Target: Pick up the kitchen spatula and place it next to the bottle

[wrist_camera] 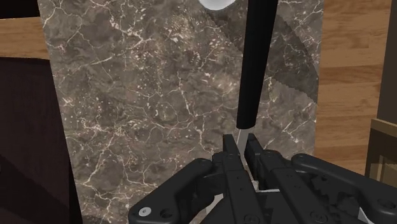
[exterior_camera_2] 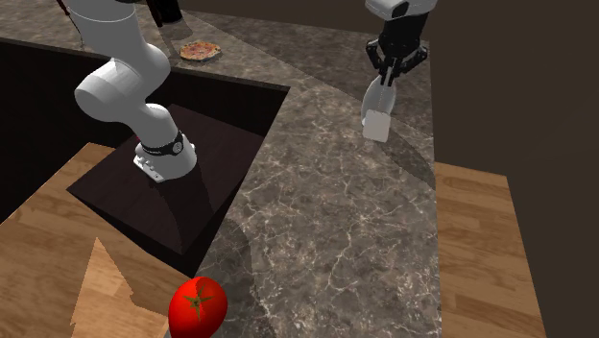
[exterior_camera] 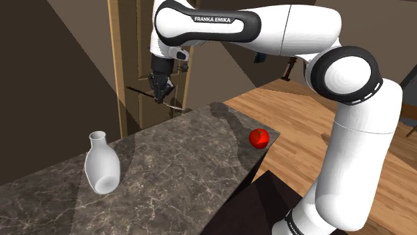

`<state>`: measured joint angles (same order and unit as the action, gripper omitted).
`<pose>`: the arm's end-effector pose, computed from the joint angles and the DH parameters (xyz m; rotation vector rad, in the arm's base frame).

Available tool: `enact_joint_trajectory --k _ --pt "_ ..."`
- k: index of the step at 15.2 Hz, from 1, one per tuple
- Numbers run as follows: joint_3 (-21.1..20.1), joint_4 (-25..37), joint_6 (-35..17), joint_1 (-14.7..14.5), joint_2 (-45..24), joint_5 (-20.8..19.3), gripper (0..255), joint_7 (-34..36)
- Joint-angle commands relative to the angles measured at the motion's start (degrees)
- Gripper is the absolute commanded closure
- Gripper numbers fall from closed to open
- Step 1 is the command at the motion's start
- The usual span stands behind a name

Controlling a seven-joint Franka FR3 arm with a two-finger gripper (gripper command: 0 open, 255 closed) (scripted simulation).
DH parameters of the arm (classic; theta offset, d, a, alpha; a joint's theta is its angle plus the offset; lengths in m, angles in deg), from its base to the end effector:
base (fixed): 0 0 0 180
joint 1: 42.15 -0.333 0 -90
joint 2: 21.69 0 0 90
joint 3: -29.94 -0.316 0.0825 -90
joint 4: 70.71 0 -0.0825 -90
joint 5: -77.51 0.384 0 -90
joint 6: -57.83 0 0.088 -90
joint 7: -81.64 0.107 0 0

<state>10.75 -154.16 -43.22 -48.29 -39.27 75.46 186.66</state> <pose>0.6022 0.2505 0.5192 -2.3698 1.9954 0.0790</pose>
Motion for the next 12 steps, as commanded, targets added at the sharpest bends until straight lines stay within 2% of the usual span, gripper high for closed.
enact_joint_trajectory --k 1,12 --pt "-0.03 -1.06 -1.28 -0.16 -0.22 -0.1 255 0.33" --pt "0.19 -8.54 -9.44 0.07 -0.96 -0.36 255 0.2"
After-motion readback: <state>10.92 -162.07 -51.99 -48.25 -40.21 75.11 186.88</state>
